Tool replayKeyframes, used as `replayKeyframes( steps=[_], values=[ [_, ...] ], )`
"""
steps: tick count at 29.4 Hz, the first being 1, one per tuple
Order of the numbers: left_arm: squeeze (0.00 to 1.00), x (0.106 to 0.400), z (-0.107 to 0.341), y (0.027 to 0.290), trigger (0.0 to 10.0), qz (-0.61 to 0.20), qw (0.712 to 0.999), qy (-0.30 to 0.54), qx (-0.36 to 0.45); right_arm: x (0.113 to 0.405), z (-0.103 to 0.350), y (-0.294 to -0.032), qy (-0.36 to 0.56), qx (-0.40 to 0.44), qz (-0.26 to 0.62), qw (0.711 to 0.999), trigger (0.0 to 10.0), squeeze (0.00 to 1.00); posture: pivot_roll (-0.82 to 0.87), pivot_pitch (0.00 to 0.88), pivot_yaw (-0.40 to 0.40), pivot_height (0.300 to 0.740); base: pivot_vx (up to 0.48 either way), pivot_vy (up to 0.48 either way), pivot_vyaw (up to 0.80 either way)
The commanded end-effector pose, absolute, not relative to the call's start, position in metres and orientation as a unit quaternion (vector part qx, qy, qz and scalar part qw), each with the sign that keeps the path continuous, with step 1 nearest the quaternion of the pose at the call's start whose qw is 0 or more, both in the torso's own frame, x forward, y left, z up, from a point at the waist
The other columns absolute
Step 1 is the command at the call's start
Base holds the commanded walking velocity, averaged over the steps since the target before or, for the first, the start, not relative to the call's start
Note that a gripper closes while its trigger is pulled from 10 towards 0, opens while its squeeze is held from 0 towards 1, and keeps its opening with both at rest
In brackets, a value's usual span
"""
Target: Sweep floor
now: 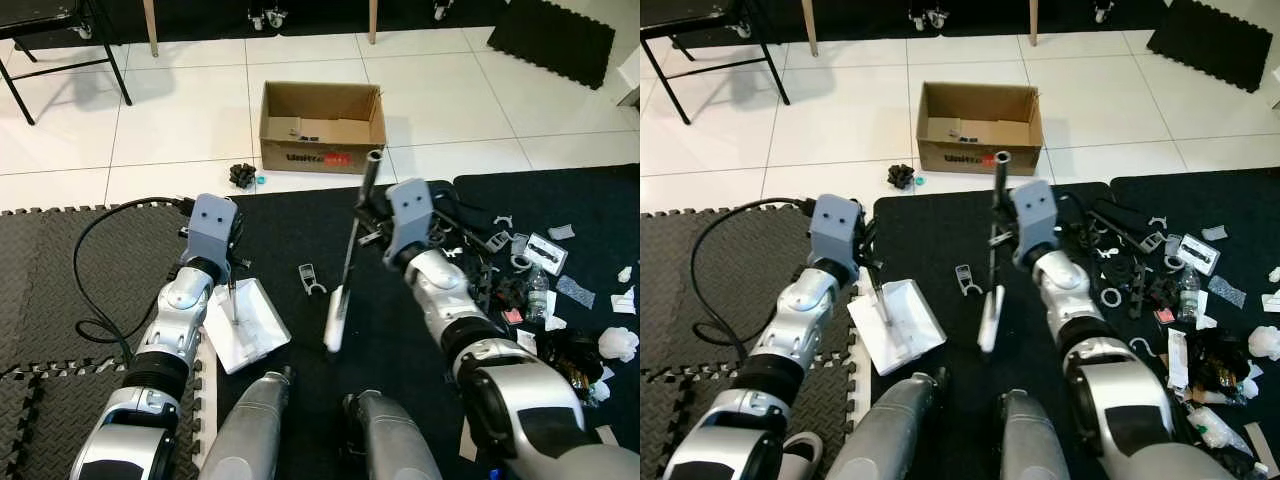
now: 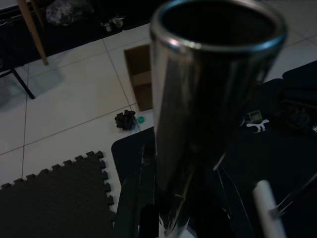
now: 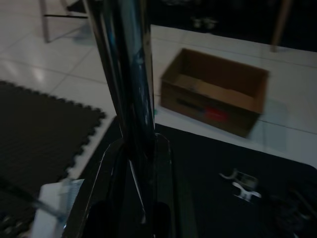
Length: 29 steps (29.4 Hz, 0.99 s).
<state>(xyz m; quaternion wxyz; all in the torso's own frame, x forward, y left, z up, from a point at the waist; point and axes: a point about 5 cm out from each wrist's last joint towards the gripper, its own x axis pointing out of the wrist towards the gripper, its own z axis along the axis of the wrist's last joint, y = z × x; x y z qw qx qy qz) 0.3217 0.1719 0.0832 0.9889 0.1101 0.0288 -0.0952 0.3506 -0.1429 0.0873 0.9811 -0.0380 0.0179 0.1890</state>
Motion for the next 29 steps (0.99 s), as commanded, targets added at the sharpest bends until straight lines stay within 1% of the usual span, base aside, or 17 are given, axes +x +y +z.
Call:
replayKeyframes(
  steps=[1, 8, 12, 14, 20, 24, 27, 29],
  values=[
    [0.0, 0.325, 0.093, 0.187, 10.0, -0.08, 0.988, 0.019, 0.128, 0.351, 0.087, -0.146, 0.02, -0.034, 0.181, 0.983, 10.0, 0.0, 0.1, 0.221, 0.019, 0.74, 0.0, 0.0, 0.0],
    [0.0, 0.326, 0.09, 0.191, 10.0, -0.08, 0.987, 0.027, 0.138, 0.352, 0.087, -0.142, 0.023, -0.03, 0.179, 0.983, 10.0, 0.0, 0.11, 0.231, 0.012, 0.74, 0.0, 0.0, 0.0],
    [0.0, 0.325, 0.087, 0.188, 10.0, -0.081, 0.987, 0.032, 0.137, 0.352, 0.087, -0.14, 0.023, -0.03, 0.182, 0.983, 10.0, 0.0, 0.12, 0.243, 0.012, 0.74, 0.0, 0.0, 0.0],
    [0.0, 0.325, 0.083, 0.182, 10.0, -0.084, 0.987, 0.039, 0.135, 0.353, 0.087, -0.139, 0.026, -0.03, 0.183, 0.982, 10.0, 0.0, 0.13, 0.258, 0.007, 0.74, 0.0, 0.0, 0.0],
    [0.0, 0.33, 0.083, 0.178, 10.0, -0.078, 0.988, 0.043, 0.128, 0.354, 0.087, -0.136, 0.03, -0.031, 0.183, 0.982, 10.0, 0.0, 0.13, 0.263, 0.002, 0.74, 0.0, 0.0, 0.0],
    [0.0, 0.333, 0.085, 0.18, 10.0, -0.073, 0.988, 0.045, 0.129, 0.357, 0.089, -0.142, 0.034, -0.044, 0.161, 0.985, 10.0, 0.0, 0.12, 0.262, 0.003, 0.74, 0.0, 0.0, 0.0],
    [0.0, 0.333, 0.082, 0.184, 10.0, -0.07, 0.99, 0.058, 0.112, 0.359, 0.091, -0.148, 0.045, -0.009, 0.157, 0.986, 10.0, 0.0, 0.11, 0.263, 0.001, 0.74, 0.0, 0.0, 0.0],
    [0.0, 0.335, 0.08, 0.184, 10.0, -0.069, 0.99, 0.066, 0.101, 0.36, 0.092, -0.151, 0.048, -0.003, 0.155, 0.987, 10.0, 0.0, 0.11, 0.262, 0.0, 0.74, 0.0, 0.0, 0.0]
  ],
)
